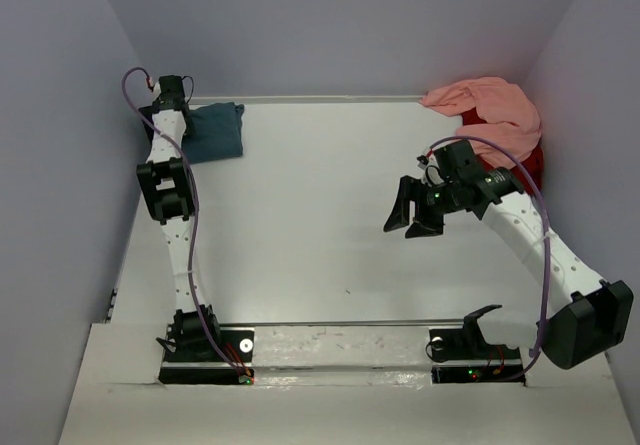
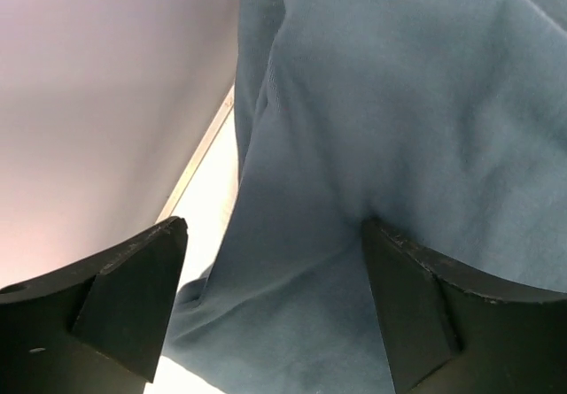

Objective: Fold and stack the t-shirts
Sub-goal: Put the neatly folded tshirt into the corner of the board with the left arm

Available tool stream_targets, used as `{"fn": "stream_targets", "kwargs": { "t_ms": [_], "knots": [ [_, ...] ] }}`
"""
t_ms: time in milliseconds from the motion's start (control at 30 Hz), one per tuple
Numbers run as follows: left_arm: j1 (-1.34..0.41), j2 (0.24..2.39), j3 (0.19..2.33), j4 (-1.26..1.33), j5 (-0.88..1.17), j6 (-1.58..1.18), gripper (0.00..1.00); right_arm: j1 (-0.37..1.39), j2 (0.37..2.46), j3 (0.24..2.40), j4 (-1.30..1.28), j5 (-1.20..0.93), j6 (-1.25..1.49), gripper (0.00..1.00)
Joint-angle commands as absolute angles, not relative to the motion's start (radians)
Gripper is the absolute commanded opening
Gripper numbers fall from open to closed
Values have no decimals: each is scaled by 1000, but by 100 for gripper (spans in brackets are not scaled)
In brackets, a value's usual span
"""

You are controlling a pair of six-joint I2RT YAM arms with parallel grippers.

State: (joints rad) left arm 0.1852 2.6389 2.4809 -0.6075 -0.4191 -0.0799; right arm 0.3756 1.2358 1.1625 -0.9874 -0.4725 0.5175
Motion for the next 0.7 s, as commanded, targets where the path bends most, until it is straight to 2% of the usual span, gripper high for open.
{"fn": "stream_targets", "kwargs": {
  "t_ms": [0,167,400,433,467,533,567,667],
  "knots": [
    [180,2513,2451,-534,-468,-103,93,385,1236,1192,-988,-492,515,70],
    [152,2430,2442,-525,-449,-107,93,385,1252,1181,-970,-508,508,70],
    [55,2335,2411,-509,-543,-74,90,385,1282,1184,-971,-525,492,70],
    [46,2316,2387,-508,-531,-81,85,385,1288,1187,-974,-526,488,70],
    [31,2304,2364,-486,-514,-81,54,385,1298,1195,-982,-526,483,70],
    [22,2278,2281,-471,-506,-101,6,385,1313,1209,-992,-526,477,70],
    [23,2281,2266,-475,-511,-115,0,385,1321,1225,-1002,-528,473,70],
    [38,2338,2272,-517,-488,-173,0,385,1350,1252,-1017,-529,465,70]
  ]
}}
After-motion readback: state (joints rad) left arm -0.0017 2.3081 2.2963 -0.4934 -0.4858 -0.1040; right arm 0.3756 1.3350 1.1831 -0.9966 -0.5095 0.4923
